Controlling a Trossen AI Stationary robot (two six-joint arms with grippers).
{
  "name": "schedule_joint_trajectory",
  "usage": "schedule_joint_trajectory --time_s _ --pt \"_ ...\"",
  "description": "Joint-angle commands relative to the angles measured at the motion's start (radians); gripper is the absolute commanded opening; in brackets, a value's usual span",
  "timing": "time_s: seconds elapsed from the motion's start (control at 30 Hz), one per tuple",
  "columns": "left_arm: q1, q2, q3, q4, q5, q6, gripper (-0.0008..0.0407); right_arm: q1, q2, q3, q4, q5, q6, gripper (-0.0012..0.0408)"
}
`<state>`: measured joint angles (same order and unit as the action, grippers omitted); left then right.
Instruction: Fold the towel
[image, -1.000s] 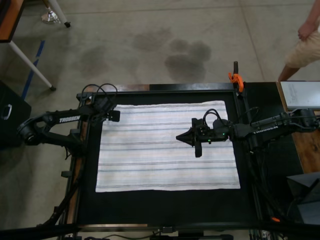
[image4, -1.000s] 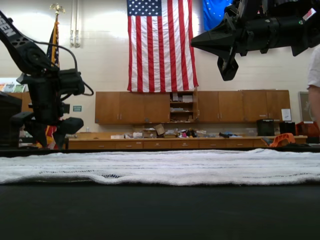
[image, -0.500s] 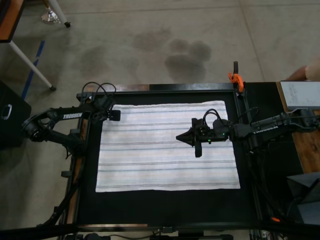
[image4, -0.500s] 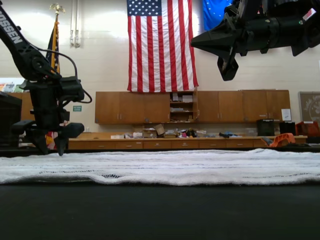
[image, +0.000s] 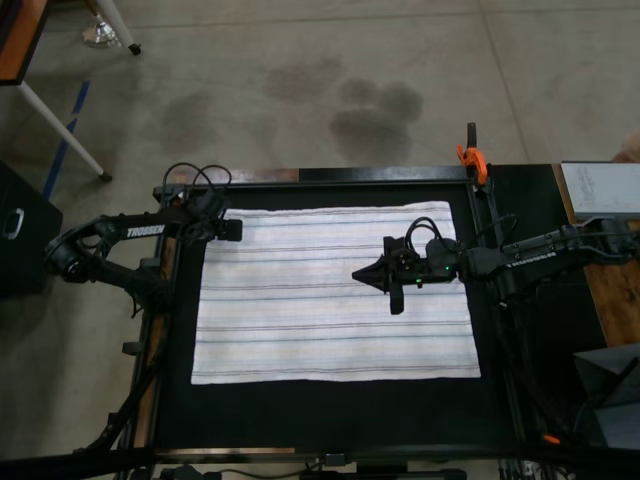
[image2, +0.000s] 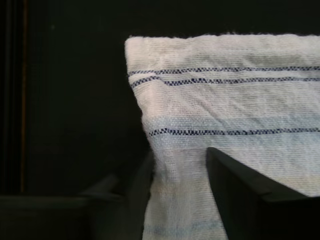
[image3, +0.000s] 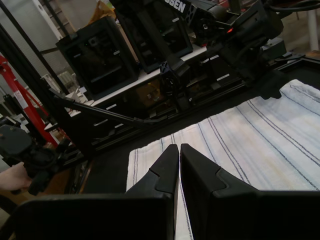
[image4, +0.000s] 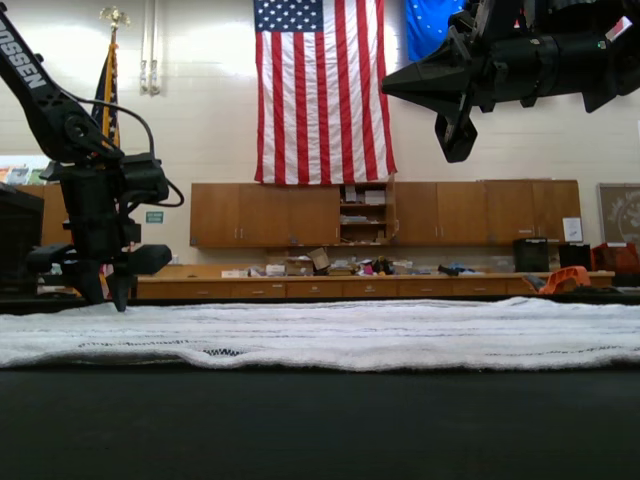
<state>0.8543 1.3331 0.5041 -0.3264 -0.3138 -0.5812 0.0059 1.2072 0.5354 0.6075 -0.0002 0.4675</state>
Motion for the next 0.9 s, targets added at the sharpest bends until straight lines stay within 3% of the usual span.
schedule_joint_trajectory --time_s 0.0,0.1,0.3,0.43,0.87 --pt "0.002 0.0 -0.001 -0.008 -0.006 0.005 0.0069 0.0 0.0 0.0 0.001 0.0 0.006 0.0001" --pt "0.001 -0.002 -0.001 -0.002 -0.005 0.022 -0.0007 0.0 0.0 0.0 0.0 0.0 0.023 0.0" --pt "0.001 -0.004 0.014 -0.017 0.034 0.02 0.0008 0.0 0.0 0.0 0.0 0.0 0.023 -0.0001" --pt "-0.001 -0.014 0.042 -0.031 0.146 0.047 0.0008 0.0 0.0 0.0 0.0 0.001 0.023 0.0001" --pt "-0.002 -0.066 0.161 -0.081 0.364 0.004 0.0008 0.0 0.0 0.0 0.007 0.001 0.028 0.0001"
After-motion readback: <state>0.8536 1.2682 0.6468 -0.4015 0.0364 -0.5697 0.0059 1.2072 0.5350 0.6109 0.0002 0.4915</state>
